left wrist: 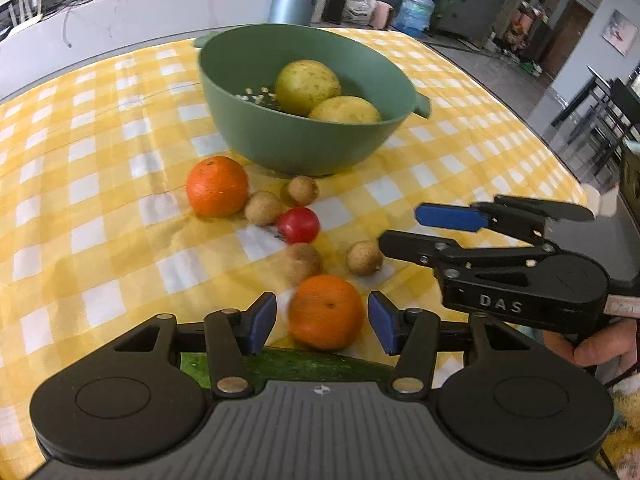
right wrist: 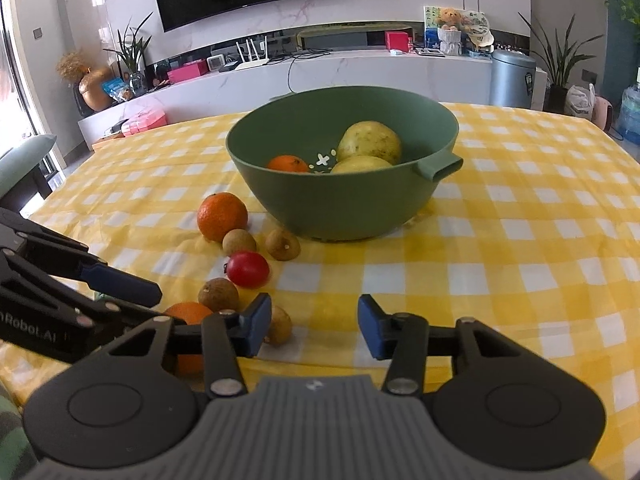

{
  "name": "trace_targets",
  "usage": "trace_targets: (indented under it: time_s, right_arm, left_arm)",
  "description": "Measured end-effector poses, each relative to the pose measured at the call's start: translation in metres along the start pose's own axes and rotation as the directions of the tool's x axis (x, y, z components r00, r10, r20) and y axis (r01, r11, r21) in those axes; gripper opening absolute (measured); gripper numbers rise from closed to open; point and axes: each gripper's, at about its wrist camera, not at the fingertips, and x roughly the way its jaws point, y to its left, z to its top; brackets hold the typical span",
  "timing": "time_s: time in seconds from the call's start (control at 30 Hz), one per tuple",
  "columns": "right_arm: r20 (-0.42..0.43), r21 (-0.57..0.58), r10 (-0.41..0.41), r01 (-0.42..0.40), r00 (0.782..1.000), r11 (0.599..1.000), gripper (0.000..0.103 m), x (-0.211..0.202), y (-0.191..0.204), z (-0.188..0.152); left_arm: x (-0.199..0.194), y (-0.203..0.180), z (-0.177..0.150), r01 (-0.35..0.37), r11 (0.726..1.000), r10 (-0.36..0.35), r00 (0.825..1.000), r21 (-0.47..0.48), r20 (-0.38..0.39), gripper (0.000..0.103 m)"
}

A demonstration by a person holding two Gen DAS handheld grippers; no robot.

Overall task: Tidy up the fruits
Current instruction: 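Grasp an orange with left tool while right tool approaches another orange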

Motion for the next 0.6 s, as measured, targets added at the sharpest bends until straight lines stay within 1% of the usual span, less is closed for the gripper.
trace_targets:
  time_s: [0.1, 0.17, 0.23, 0.37, 0.5, 0.57, 0.6]
  right_arm:
    - [0.0, 0.002, 0.0, 0.0, 1.0, 1.0, 0.045, 0.0, -0.001, 0.0]
    - [-0.003, 0.008, 0.001, -0.001, 1.0, 1.0, 0.045, 0.0, -0.002, 0.0]
    - [-0.004, 0.01, 0.002, -0.002, 1.0, 1.0, 0.045, 0.001, -0.002, 0.0]
    - [-0.002, 0.0, 0.006, -0.006, 1.0, 1.0, 0.045, 0.001, -0.001, 0.0]
    - [0.002, -0.011, 0.017, -0.017, 1.0, 1.0, 0.045, 0.001, 0.001, -0.001]
    - [0.006, -0.015, 0.03, -0.03, 1.0, 0.999, 0.045, 0.001, 0.002, -0.001]
    - [0.008, -0.019, 0.034, -0.033, 0.999, 0.999, 0.042, 0.0, 0.003, -0.001]
  left_arm:
    - [0.005, -0.008, -0.001, 0.002, 1.0, -0.002, 1.0, 0.025, -0.008, 0.063]
    - [0.008, -0.01, -0.001, -0.026, 0.999, 0.026, 1.0, 0.033, -0.011, 0.059]
    - [0.011, -0.01, -0.001, -0.031, 0.999, 0.032, 0.999, 0.028, -0.021, 0.054]
    - [0.013, -0.01, -0.002, -0.031, 0.999, 0.031, 0.999, 0.03, -0.022, 0.053]
    - [0.012, -0.009, -0.001, -0.021, 0.999, 0.022, 1.0, 0.024, -0.023, 0.051]
    - [0.008, -0.006, 0.0, 0.0, 1.0, 0.0, 1.0, 0.009, -0.012, 0.051]
    - [0.005, -0.004, 0.0, 0.011, 1.0, -0.011, 1.0, -0.001, -0.003, 0.051]
